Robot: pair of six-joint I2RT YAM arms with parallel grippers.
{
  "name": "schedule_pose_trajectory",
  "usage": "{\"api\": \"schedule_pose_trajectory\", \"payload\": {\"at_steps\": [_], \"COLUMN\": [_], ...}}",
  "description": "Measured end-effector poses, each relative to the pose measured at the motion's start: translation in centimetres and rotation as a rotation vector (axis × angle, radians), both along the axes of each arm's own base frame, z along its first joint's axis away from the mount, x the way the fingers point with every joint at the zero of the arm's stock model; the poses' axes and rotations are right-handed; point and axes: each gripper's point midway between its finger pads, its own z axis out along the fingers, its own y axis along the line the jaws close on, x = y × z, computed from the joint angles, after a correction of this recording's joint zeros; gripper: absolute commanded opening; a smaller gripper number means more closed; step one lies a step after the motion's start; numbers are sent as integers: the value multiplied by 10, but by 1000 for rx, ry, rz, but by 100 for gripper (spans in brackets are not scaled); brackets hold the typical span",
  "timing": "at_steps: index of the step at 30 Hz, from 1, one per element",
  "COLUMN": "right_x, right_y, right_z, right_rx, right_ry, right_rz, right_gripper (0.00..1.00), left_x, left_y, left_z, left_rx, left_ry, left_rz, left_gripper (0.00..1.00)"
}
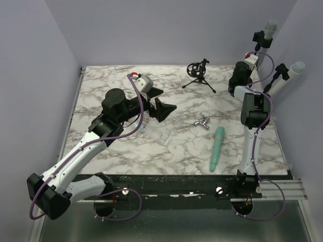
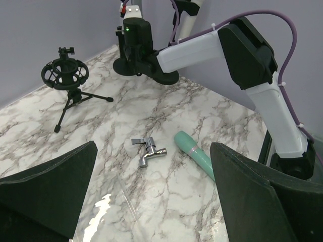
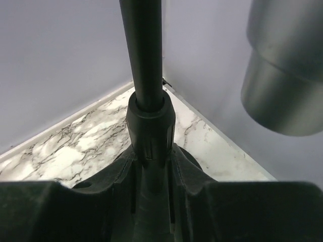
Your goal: Remove the microphone from the stand
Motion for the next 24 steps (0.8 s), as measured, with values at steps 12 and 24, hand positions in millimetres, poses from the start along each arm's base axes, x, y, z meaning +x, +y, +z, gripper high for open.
{"api": "schedule_pose_trajectory", "payload": {"at_steps": [12, 24], "right_x": [-26, -77], "right_y": [18, 85], "right_z": [-1, 0], "right_rx": [108, 210], "right_ry": [20, 71], "right_rz": [53, 106], "right_gripper": [1, 1], "left_x": [0, -6], "left_y": [0, 4], "left_z": [1, 10], "left_rx": [-1, -17], "left_ry": [-1, -23], "left_rz": [0, 0], "left_gripper": [98, 98]}}
